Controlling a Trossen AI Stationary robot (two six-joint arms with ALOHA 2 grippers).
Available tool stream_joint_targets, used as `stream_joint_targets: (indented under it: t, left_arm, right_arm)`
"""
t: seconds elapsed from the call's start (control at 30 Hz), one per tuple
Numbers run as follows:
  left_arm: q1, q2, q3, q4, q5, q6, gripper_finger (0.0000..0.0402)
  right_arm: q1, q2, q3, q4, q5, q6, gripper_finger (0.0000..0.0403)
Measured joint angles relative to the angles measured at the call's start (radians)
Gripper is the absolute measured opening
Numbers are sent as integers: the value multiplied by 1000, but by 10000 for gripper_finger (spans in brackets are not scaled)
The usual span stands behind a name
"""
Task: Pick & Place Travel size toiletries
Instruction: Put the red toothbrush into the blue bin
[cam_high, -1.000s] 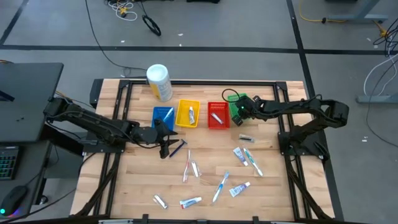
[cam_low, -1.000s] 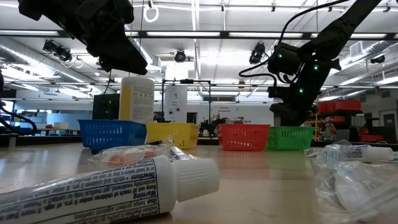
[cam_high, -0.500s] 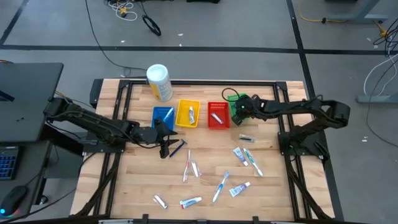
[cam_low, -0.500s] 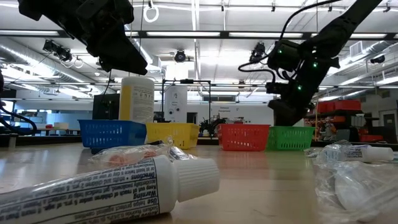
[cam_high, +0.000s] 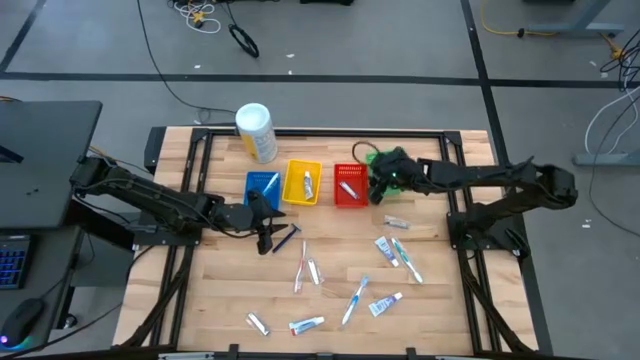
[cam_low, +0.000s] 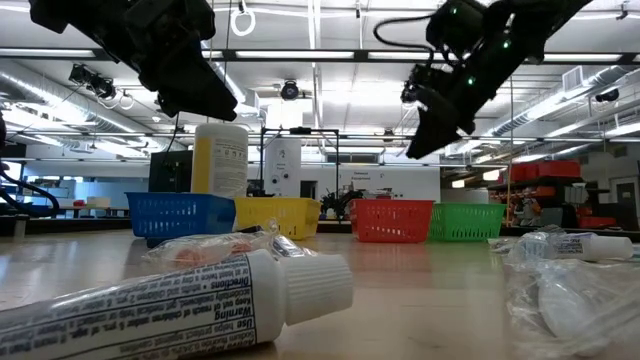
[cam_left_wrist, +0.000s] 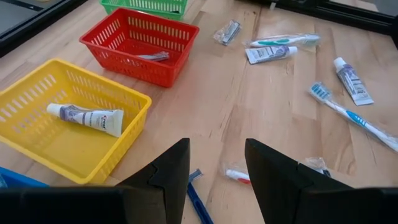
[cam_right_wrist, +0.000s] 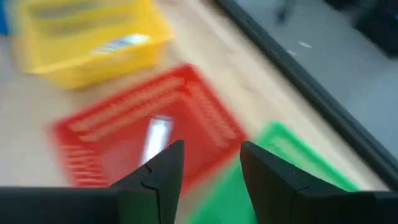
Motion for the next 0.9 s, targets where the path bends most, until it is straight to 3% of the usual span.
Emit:
stream_joint_targets:
  t: [0.5,0.77,0.9]
  left_arm:
    - [0,0,0,0,32,0,165]
    - [-8,20,2,10,36,-97,165]
    - [-46,91,36,6,106,-186,165]
  right_arm:
    - [413,2,7,52,-356,-60,167]
    - [525,30,7,106,-259,-50,167]
    - [529,43,7,107,-245,-51,167]
